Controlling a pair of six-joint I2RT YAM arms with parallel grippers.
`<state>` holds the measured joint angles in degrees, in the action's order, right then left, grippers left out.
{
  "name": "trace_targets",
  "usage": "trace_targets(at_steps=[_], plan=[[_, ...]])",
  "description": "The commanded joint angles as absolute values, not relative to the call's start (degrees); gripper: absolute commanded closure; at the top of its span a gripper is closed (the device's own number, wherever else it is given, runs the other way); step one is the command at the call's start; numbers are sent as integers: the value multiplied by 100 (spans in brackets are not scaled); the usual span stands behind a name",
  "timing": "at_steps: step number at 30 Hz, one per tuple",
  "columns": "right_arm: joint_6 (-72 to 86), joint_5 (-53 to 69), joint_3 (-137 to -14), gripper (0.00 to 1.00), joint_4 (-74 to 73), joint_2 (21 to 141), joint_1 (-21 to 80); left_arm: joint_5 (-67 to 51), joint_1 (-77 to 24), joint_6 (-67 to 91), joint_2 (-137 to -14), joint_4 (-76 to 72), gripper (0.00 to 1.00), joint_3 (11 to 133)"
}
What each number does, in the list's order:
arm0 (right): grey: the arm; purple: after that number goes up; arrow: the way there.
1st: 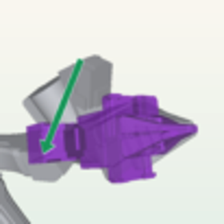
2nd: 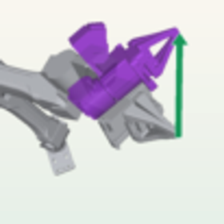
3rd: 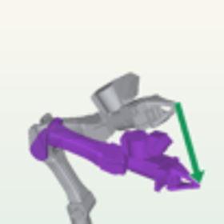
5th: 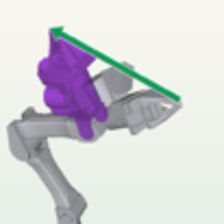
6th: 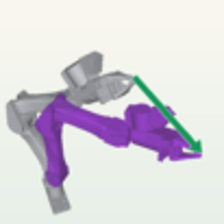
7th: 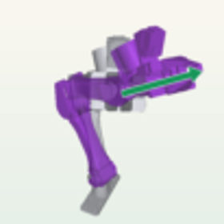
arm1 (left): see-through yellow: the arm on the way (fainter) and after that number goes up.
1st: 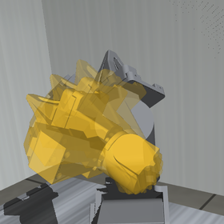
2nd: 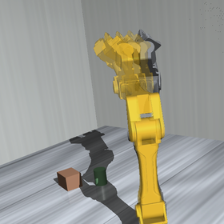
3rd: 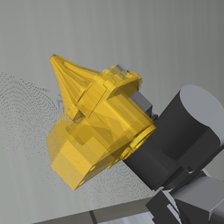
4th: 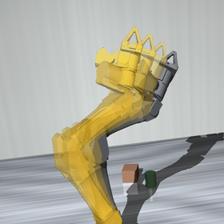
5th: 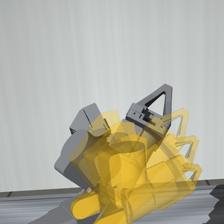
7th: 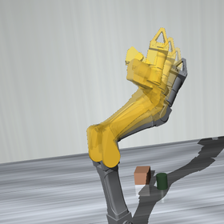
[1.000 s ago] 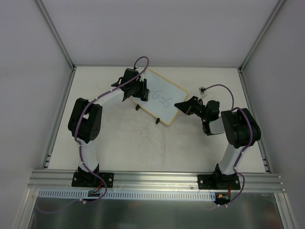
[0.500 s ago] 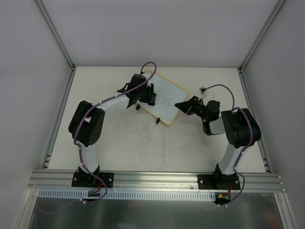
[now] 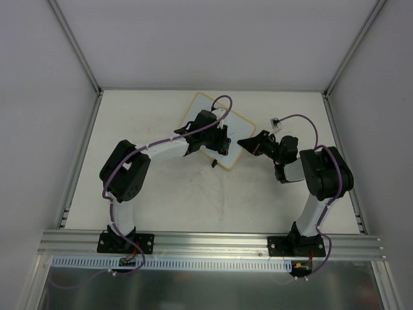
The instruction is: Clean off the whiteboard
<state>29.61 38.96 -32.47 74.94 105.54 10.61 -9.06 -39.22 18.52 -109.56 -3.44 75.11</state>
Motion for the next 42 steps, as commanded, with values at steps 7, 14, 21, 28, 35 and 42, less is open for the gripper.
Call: trace_targets(at_steps=[7, 14, 21, 28, 35, 42], plan=[[2681, 4017, -3322, 100, 8780, 10529, 1195, -1679, -4570, 2171, -11373, -352, 100, 7594], [2681, 4017, -3331, 100, 8780, 10521, 1195, -1503, -4500, 2048, -11329, -343, 100, 7602], [2672, 4025, -3305, 100, 8780, 10503, 1213, -1784, -3701, 1943, -11250, -334, 100, 7567], [2672, 4025, -3296, 100, 8780, 10512, 1222, -2091, -2603, 1741, -11197, -203, 100, 7812], [2672, 4034, -3305, 100, 8780, 10521, 1213, -1951, -1987, 1398, -11346, 202, 100, 8393], [2672, 4043, -3305, 100, 8780, 10538, 1230, -2110, -1626, 1398, -11733, 448, 100, 9078]])
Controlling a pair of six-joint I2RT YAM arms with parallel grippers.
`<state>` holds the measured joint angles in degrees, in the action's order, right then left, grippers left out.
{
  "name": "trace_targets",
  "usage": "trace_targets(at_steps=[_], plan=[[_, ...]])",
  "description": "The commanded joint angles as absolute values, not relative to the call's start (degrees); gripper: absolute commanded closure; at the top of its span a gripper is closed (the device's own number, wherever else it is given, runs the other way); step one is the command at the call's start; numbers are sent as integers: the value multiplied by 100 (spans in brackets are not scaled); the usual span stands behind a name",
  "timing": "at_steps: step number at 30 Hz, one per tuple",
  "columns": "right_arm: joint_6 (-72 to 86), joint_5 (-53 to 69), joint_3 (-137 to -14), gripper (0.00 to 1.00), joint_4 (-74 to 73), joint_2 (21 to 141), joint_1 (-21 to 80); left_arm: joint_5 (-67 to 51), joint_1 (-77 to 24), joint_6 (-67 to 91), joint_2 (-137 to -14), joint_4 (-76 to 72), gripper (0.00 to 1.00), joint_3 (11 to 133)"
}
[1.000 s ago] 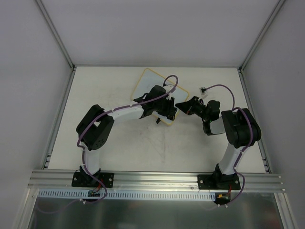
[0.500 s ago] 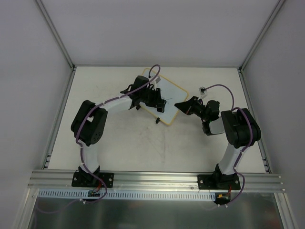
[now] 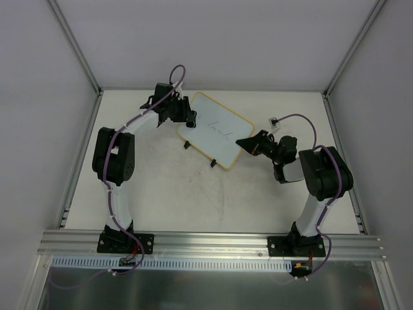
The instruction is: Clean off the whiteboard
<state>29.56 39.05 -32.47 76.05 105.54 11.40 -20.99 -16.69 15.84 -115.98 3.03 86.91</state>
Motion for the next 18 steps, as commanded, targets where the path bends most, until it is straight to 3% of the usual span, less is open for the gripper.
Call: trace_targets(at_steps=[1, 18], plan=[[2672, 4043, -3313, 100, 8780, 10538, 1222, -2109, -1626, 1345, -11777, 466, 100, 9184], [2698, 4078, -3349, 100, 8780, 10582, 1239, -2171, -2293, 1511, -11585, 466, 100, 8939]])
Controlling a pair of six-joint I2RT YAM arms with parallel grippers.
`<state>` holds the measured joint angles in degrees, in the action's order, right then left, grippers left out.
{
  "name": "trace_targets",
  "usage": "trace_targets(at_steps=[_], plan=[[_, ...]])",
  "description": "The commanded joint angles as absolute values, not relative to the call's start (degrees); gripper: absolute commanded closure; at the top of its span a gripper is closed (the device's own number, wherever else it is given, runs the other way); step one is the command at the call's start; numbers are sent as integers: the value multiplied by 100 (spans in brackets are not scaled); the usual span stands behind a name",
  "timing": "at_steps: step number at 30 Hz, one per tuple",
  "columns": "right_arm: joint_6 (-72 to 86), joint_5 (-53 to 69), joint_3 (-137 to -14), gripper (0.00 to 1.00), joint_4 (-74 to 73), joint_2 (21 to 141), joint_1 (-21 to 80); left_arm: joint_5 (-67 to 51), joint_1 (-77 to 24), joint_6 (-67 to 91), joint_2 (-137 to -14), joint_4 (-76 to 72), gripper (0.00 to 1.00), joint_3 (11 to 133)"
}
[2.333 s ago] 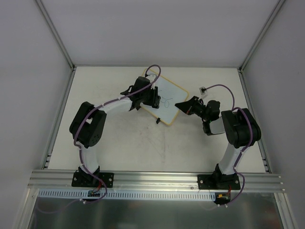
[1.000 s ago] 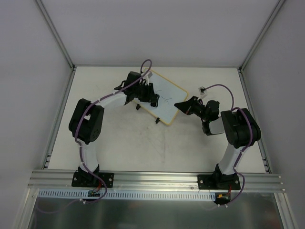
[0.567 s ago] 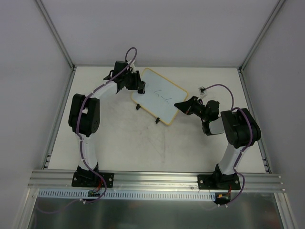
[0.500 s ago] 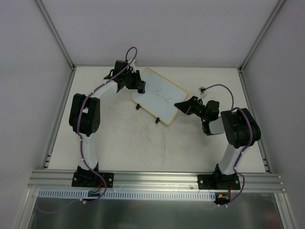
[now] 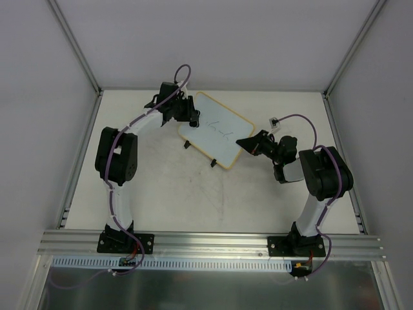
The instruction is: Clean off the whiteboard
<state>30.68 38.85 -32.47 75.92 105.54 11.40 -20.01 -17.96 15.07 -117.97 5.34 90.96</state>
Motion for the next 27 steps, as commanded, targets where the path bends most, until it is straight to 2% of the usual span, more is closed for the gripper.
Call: trace_targets(at_steps=[1, 9, 27], plan=[[2698, 4078, -3357, 100, 8780, 10582, 1231, -2093, -2372, 1520, -11567, 457, 100, 8860], [2690, 4078, -3340, 100, 8780, 10573, 1230, -1890, -3224, 1740, -11584, 167, 100, 8517], [2707, 4087, -3357, 100, 8780, 10538, 1257, -1890, -4341, 2171, -11522, -281, 100, 8139]])
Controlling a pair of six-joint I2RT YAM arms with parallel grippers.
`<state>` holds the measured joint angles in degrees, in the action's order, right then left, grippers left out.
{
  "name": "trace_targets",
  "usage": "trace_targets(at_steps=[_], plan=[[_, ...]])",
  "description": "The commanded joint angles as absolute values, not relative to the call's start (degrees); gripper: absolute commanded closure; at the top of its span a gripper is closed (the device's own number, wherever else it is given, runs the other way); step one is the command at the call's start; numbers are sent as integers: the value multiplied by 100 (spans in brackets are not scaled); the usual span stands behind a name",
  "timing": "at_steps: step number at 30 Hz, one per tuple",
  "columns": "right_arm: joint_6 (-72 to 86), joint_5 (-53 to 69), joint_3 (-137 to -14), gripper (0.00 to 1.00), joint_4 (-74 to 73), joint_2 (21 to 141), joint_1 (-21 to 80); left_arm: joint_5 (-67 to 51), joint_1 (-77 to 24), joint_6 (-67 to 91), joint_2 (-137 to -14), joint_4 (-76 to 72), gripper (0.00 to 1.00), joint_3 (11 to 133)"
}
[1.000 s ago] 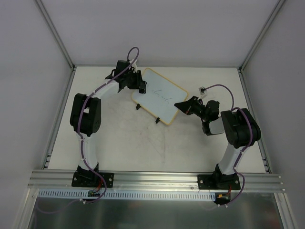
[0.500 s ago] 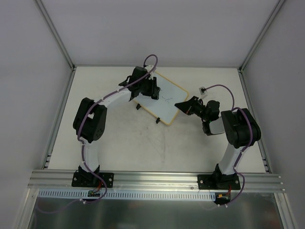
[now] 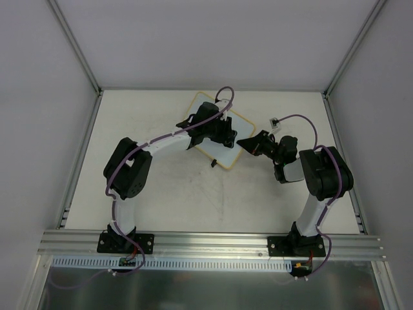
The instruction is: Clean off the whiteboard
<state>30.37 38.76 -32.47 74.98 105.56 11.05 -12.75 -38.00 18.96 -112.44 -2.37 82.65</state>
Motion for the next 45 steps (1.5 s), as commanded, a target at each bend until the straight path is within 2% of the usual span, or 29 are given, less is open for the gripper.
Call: trace_targets(at_steps=[1, 12, 22, 31, 45], plan=[[2707, 4078, -3357, 100, 8780, 10547, 1257, -1890, -4403, 2153, -11522, -299, 100, 8165], [2716, 4096, -3357, 100, 8780, 10529, 1274, -1784, -4228, 2127, -11453, -325, 100, 8104], [2725, 4096, -3357, 100, 8780, 10512, 1283, -2065, -2489, 1715, -10864, -229, 100, 7752], [2716, 4096, -3349, 100, 8780, 10521, 1292, -2214, -1600, 1380, -11118, 202, 100, 8594], [2707, 4122, -3366, 100, 8780, 10538, 1292, -2224, -1582, 1204, -11505, 246, 100, 9141]])
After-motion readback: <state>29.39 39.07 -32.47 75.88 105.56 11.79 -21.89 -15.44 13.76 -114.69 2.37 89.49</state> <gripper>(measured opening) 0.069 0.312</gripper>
